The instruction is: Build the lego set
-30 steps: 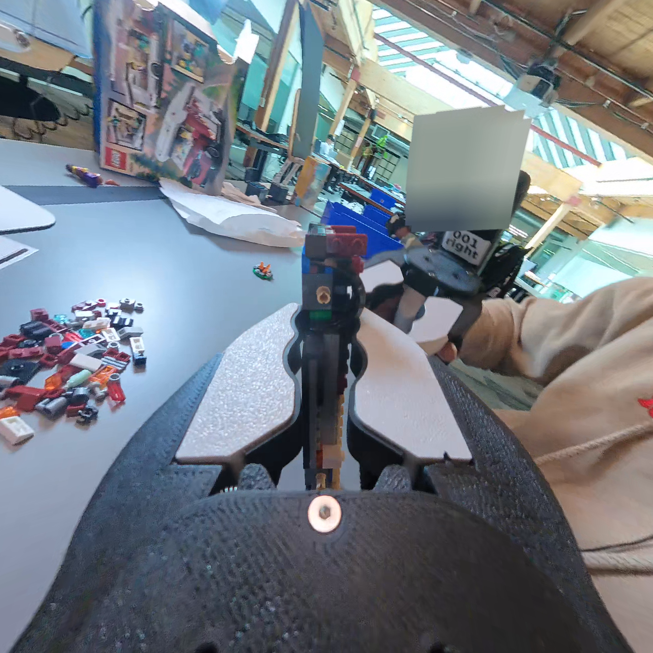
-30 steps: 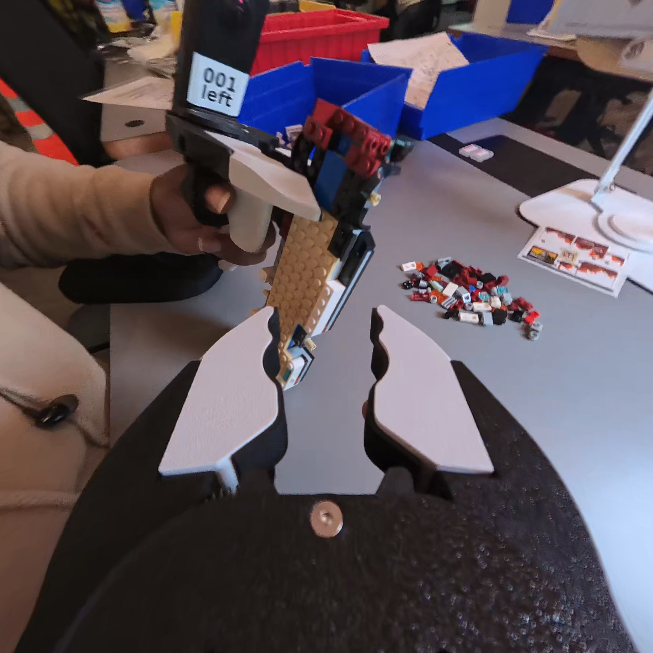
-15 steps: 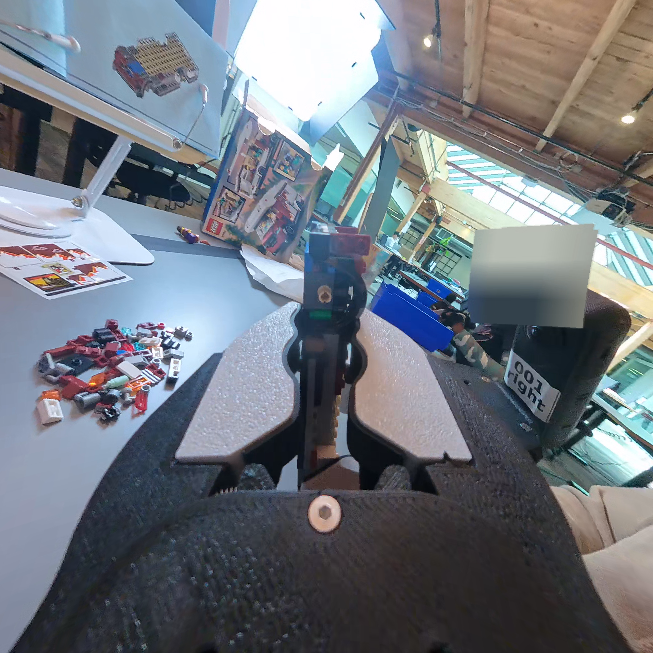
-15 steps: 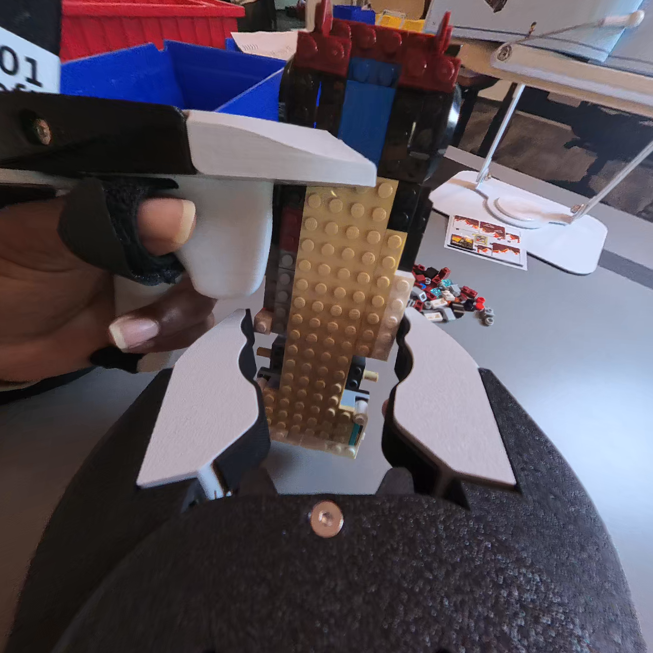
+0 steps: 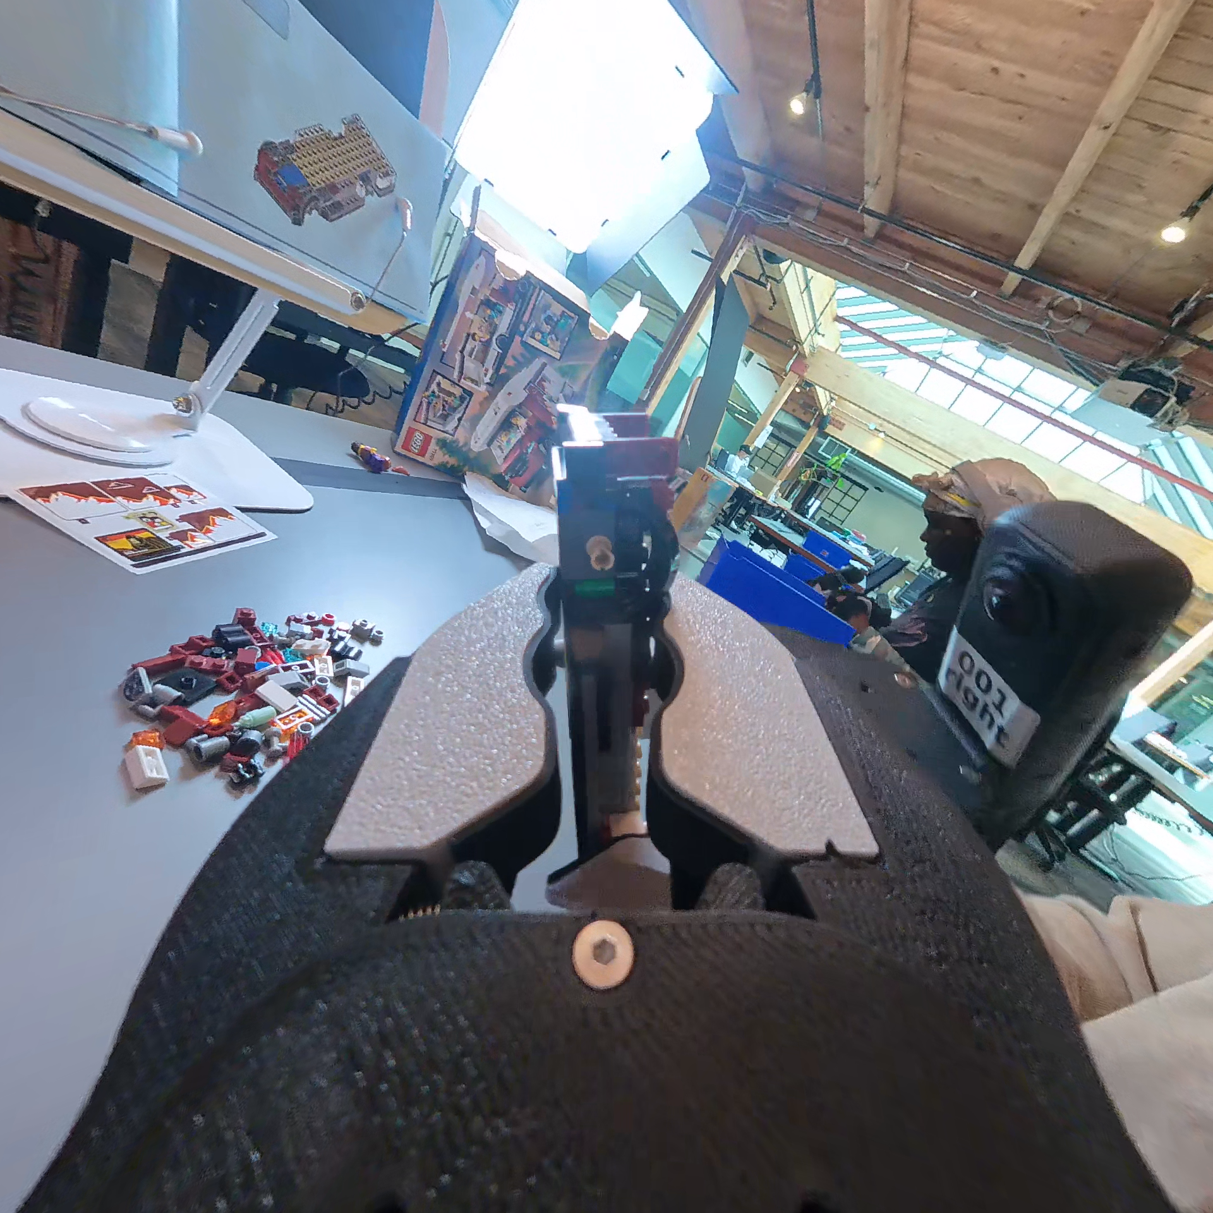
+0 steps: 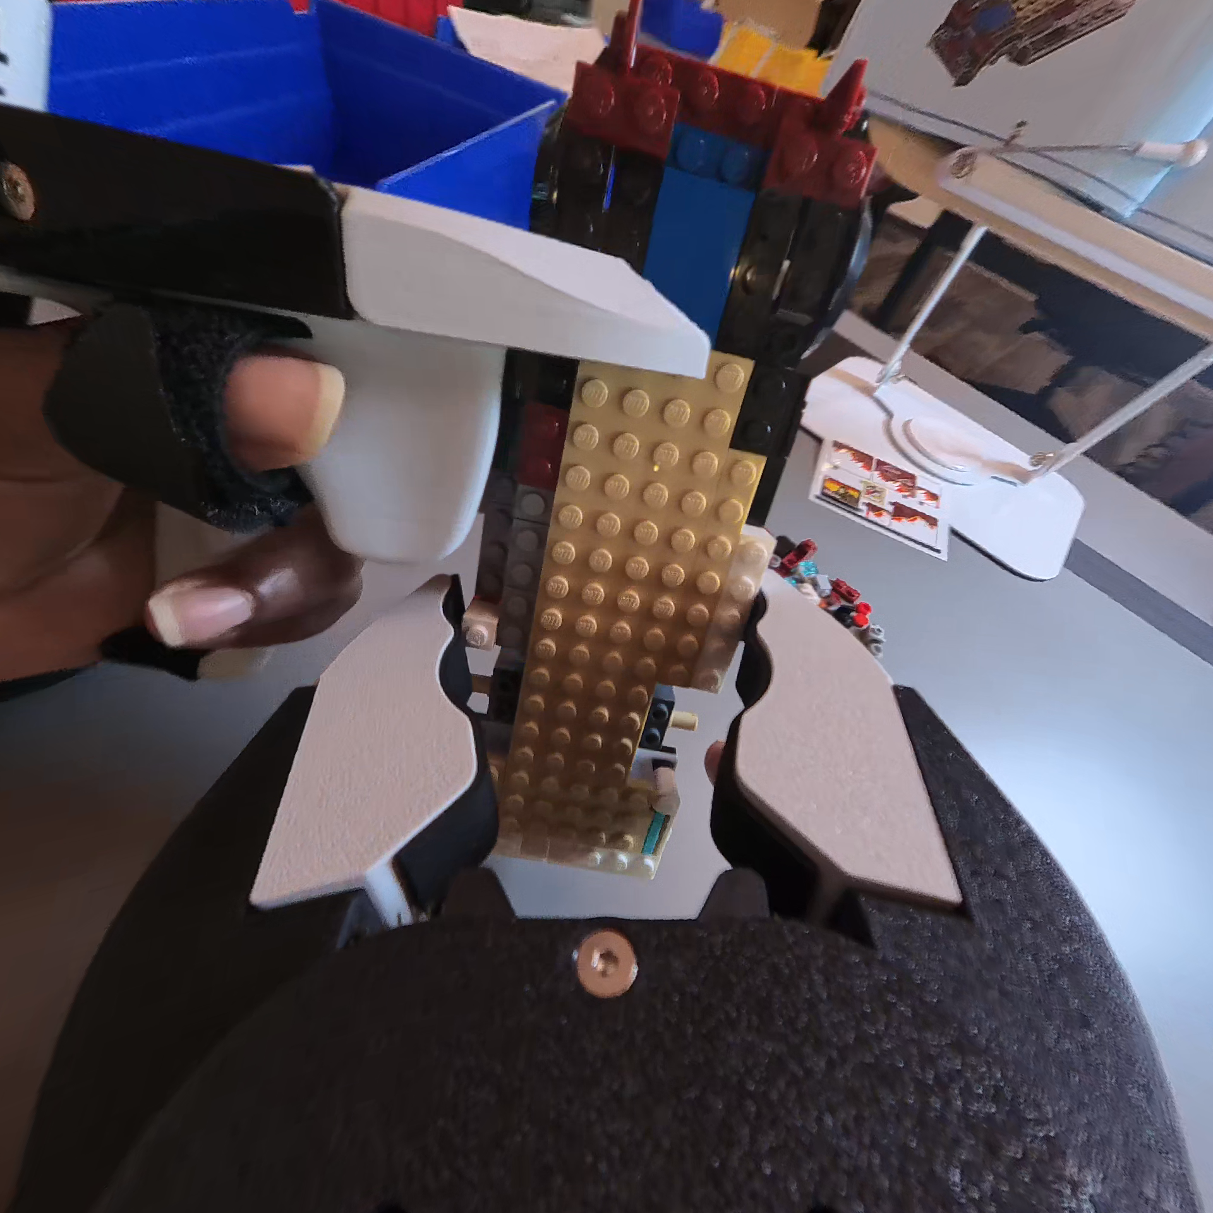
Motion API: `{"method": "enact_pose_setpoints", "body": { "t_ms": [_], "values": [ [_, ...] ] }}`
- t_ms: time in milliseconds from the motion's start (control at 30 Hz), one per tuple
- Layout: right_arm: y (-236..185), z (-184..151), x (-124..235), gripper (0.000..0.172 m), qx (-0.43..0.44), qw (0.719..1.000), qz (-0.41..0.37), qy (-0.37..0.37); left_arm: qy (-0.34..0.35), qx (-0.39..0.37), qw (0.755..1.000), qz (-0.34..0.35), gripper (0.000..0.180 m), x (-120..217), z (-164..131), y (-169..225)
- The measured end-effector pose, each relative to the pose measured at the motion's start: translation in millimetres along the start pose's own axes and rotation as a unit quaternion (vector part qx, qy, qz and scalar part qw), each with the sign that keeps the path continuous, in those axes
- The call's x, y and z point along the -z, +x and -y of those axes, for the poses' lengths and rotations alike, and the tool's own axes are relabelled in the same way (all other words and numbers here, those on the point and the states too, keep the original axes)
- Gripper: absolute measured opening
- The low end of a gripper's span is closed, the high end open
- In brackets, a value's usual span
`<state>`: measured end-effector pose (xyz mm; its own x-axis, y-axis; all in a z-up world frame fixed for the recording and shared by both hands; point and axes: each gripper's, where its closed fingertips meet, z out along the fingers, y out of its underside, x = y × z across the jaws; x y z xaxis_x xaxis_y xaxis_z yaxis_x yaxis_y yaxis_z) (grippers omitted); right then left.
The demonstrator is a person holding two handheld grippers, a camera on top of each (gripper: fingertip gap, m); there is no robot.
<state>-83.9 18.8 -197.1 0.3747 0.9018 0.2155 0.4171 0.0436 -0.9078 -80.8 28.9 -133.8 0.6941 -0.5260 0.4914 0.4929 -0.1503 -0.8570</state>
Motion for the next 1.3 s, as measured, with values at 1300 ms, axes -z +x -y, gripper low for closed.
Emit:
{"method": "enact_pose_setpoints", "body": {
  "t_ms": [1300],
  "values": [
    [52.9, -75.0, 36.5, 0.077, 0.380, 0.779, 0.440, -0.235, -0.154, -0.253, 0.952, 0.082, 0.029, 19.7, -18.0, -79.3]
  ]
}}
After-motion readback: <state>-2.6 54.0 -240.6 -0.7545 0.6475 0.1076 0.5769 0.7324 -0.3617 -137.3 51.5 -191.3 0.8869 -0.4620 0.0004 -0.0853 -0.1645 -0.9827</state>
